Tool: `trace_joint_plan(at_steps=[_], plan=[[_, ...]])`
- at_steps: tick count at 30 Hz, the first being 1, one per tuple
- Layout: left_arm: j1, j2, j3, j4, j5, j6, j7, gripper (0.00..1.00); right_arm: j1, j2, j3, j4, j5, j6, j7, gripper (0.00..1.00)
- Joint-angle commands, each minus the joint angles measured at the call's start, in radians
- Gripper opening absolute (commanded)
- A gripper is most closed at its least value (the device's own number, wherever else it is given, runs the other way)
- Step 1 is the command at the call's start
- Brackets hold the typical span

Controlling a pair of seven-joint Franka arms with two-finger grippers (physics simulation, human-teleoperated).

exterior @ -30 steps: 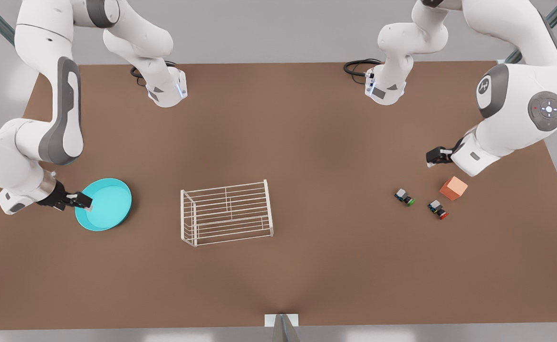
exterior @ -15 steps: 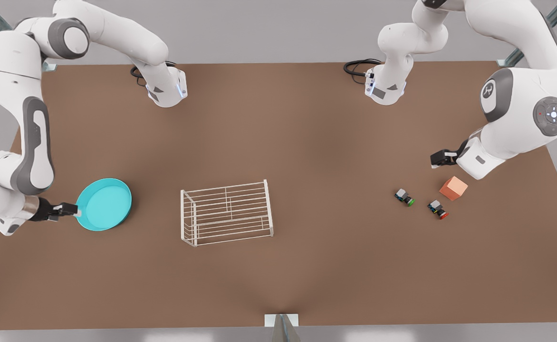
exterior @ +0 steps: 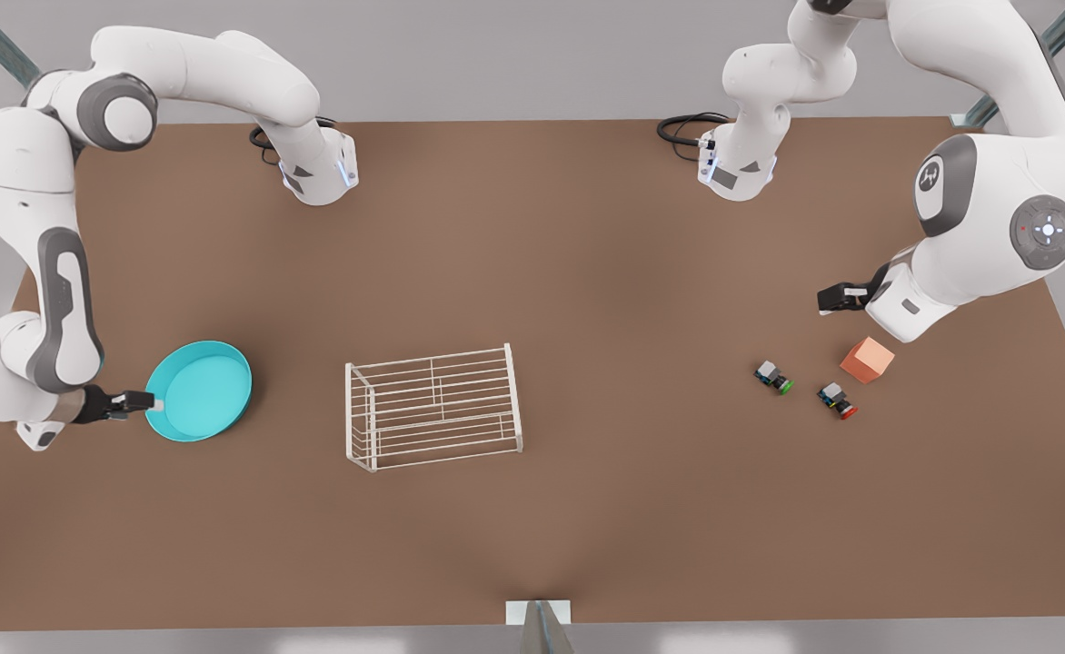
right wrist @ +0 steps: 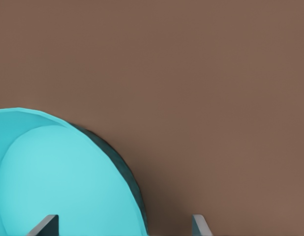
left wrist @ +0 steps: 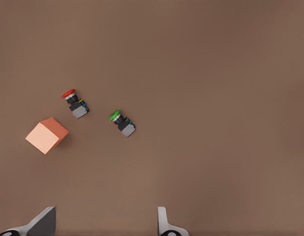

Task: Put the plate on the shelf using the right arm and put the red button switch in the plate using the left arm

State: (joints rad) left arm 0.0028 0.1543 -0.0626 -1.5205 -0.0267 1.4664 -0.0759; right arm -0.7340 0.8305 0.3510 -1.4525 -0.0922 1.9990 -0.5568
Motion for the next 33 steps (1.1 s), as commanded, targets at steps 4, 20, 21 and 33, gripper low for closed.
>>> trace_joint_plan(at_steps=[4,20,21,33], plan=[[0.000,-0.002,0.000,-0.001,0.002,-0.005,-0.027,1.00,-0.001,0.032,0.002,0.008,0.028,0.014,-0.084,0.89],[-0.001,-0.002,0.000,-0.007,0.008,-0.005,-0.027,1.00,0.004,0.052,0.000,0.050,0.032,-0.019,-0.089,0.42],[-0.001,-0.002,0.000,-0.007,0.008,-0.005,-0.028,1.00,0.005,0.053,0.000,0.050,0.032,-0.019,-0.091,0.42],[-0.001,-0.002,0.000,-0.013,0.011,-0.005,-0.044,1.00,0.007,0.065,-0.001,0.050,0.032,-0.019,-0.094,0.33]])
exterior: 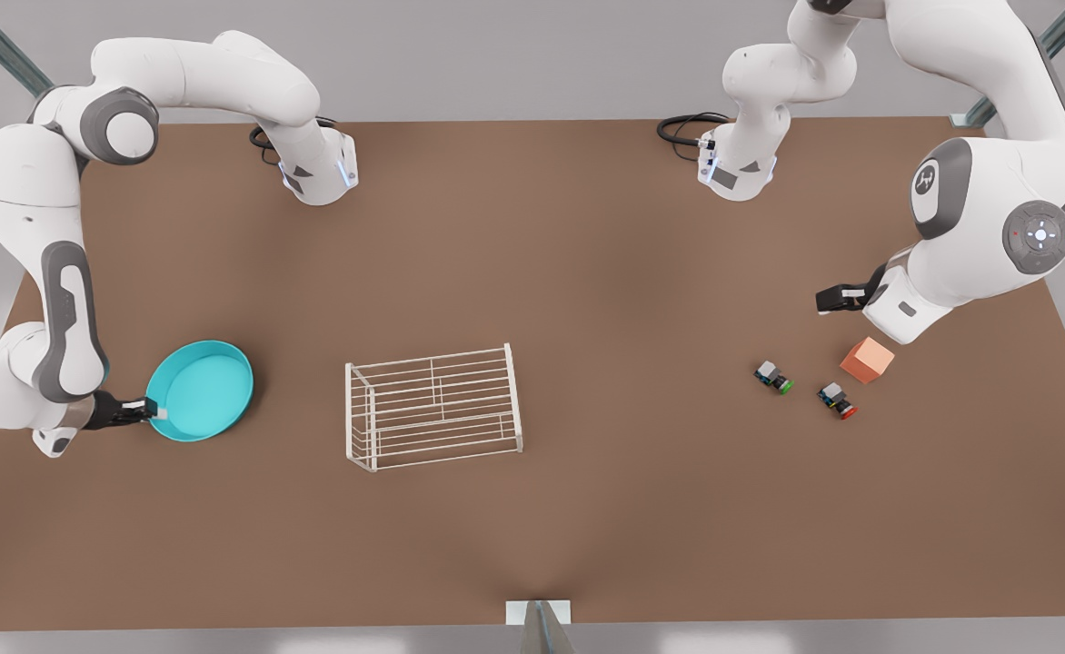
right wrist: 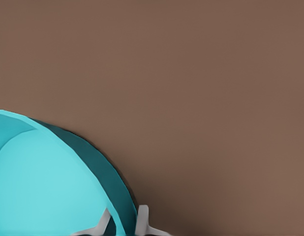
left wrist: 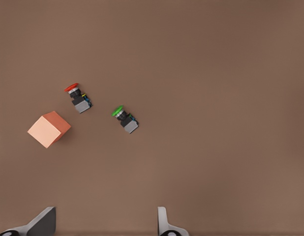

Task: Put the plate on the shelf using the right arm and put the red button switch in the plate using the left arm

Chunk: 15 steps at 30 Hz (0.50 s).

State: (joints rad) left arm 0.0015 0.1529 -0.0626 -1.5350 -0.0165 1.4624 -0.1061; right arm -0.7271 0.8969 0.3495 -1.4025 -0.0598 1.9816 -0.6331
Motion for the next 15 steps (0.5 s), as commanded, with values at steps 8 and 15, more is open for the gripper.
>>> trace_joint_plan(at_steps=[8,15], plan=[[0.000,-0.001,0.000,-0.001,0.001,-0.001,-0.014,1.00,0.002,-0.039,0.009,0.002,0.020,-0.079,-0.017,0.25],[-0.001,-0.003,0.000,-0.007,0.001,-0.001,-0.024,1.00,0.005,-0.067,0.022,0.002,0.021,-0.104,-0.014,0.18]])
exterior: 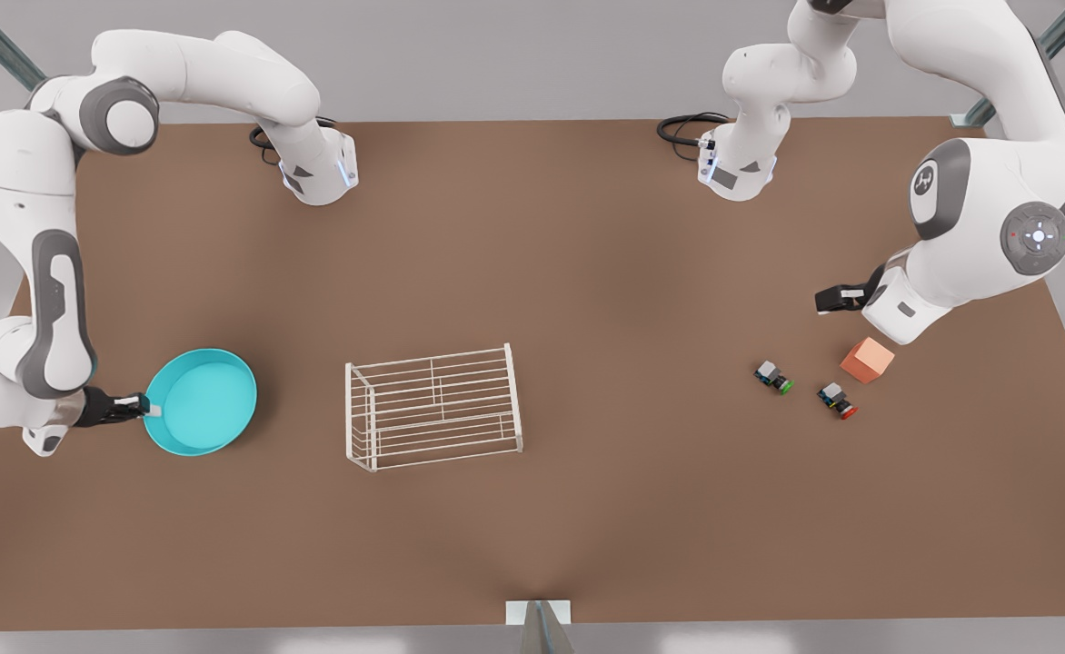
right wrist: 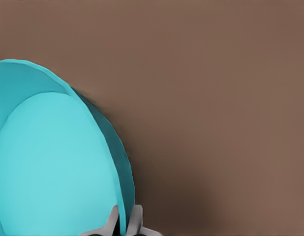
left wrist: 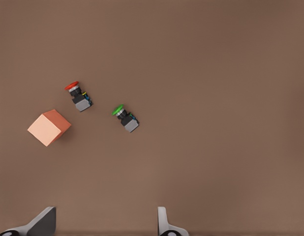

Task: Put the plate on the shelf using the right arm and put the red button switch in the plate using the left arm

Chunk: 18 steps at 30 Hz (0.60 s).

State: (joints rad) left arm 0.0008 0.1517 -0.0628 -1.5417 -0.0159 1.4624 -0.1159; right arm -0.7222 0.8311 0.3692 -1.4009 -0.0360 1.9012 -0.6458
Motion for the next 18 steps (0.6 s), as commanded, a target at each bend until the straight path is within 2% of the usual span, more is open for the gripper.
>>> trace_joint_plan(at_steps=[1,7,8,10,13,15,18], plan=[[-0.001,0.000,0.000,0.000,0.001,-0.001,-0.015,1.00,0.001,-0.015,0.010,0.000,-0.004,-0.037,-0.002,0.18],[-0.002,0.011,-0.002,0.002,0.054,0.010,-0.015,1.00,0.015,-0.086,0.085,-0.004,-0.002,-0.087,0.000,0.18],[0.008,0.031,0.000,0.012,0.074,0.070,-0.010,1.00,0.017,-0.095,0.103,-0.004,-0.002,-0.088,0.000,0.18],[0.045,0.169,0.020,0.009,0.080,0.295,-0.015,1.00,0.015,-0.110,0.138,-0.003,-0.002,-0.099,0.000,0.18],[0.077,0.318,0.031,0.008,0.082,0.530,-0.016,1.00,0.029,-0.141,0.177,-0.009,0.011,-0.103,0.000,0.18],[0.117,0.356,0.040,0.000,0.068,0.592,-0.183,1.00,0.058,-0.165,0.183,-0.010,0.054,-0.103,0.002,0.18],[0.136,0.351,0.038,-0.043,0.067,0.562,-0.801,1.00,0.095,-0.195,0.181,-0.009,0.107,-0.128,0.008,0.18]])
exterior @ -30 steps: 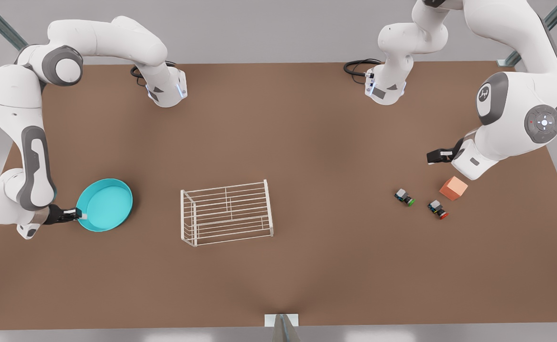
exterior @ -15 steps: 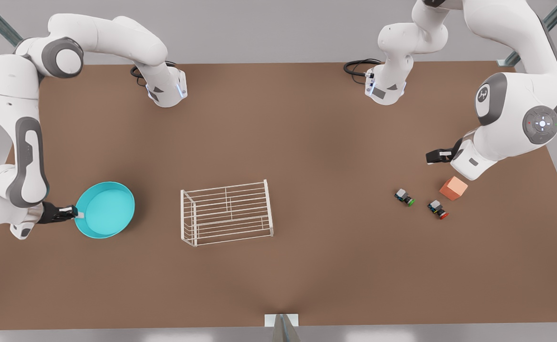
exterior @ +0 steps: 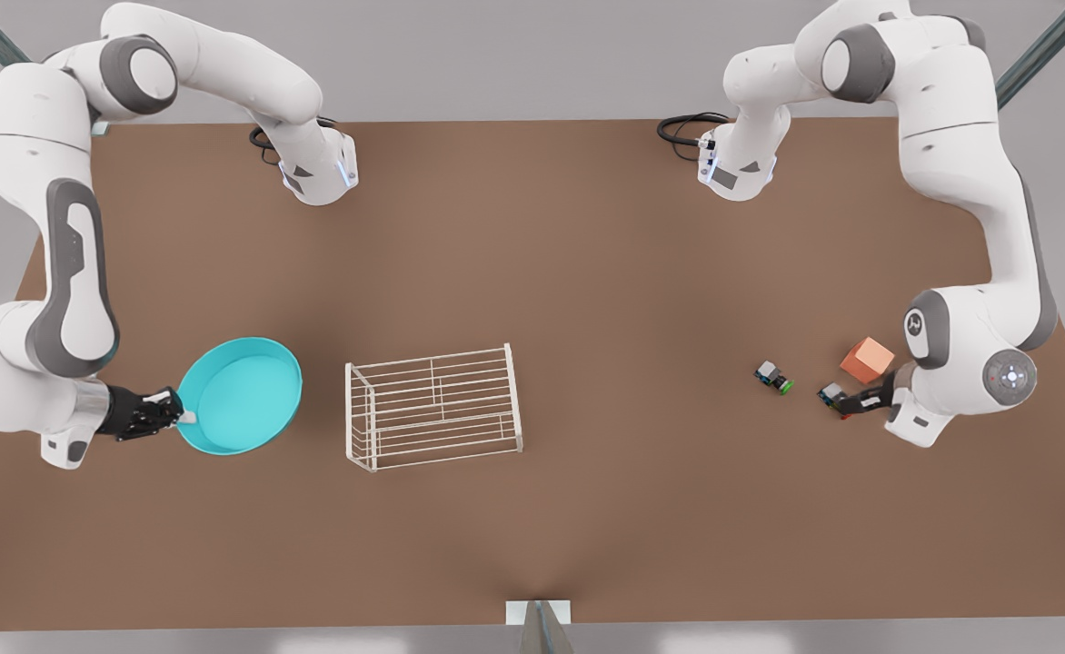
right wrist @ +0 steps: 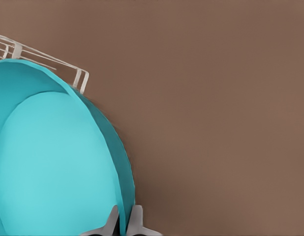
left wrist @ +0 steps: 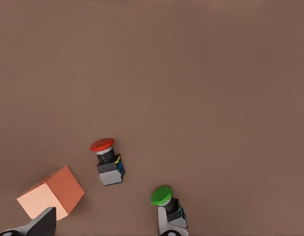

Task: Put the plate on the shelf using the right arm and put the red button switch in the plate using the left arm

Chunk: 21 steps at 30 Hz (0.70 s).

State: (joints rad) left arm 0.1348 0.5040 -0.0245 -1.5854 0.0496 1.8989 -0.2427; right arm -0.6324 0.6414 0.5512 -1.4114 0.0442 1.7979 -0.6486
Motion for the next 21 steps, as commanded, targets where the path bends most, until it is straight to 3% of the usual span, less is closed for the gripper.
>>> trace_joint_plan(at_steps=[1,2,4,5,11,16,18,21], plan=[[-0.001,-0.002,-0.005,-0.028,-0.020,0.135,-0.762,1.00,0.013,-0.015,0.003,-0.004,0.051,-0.032,0.010,0.18],[0.032,0.007,-0.002,-0.042,-0.086,0.160,-0.750,1.00,0.026,-0.028,0.003,-0.024,0.052,-0.034,0.020,0.18],[0.031,-0.031,-0.002,-0.289,-0.067,0.449,-0.696,1.00,0.057,-0.048,0.003,-0.040,0.088,-0.034,0.055,0.18],[0.026,-0.056,-0.002,-0.326,-0.053,0.463,-0.623,1.00,0.069,-0.055,0.003,-0.047,0.100,-0.035,0.080,0.18],[0.034,0.018,0.002,-0.340,-0.050,0.588,-0.262,1.00,0.209,-0.078,-0.017,-0.089,0.148,-0.002,0.210,0.18],[0.049,0.028,0.014,-0.366,0.027,0.598,-0.070,1.00,0.358,-0.077,-0.102,-0.087,0.178,0.046,0.322,0.18],[0.048,0.001,0.014,-0.406,0.029,0.598,-0.072,1.00,0.482,-0.077,-0.226,-0.081,0.250,0.066,0.328,0.18],[0.048,0.005,0.018,-0.404,0.067,0.601,-0.079,1.00,0.534,-0.088,-0.257,-0.080,0.293,0.067,0.357,0.18]])
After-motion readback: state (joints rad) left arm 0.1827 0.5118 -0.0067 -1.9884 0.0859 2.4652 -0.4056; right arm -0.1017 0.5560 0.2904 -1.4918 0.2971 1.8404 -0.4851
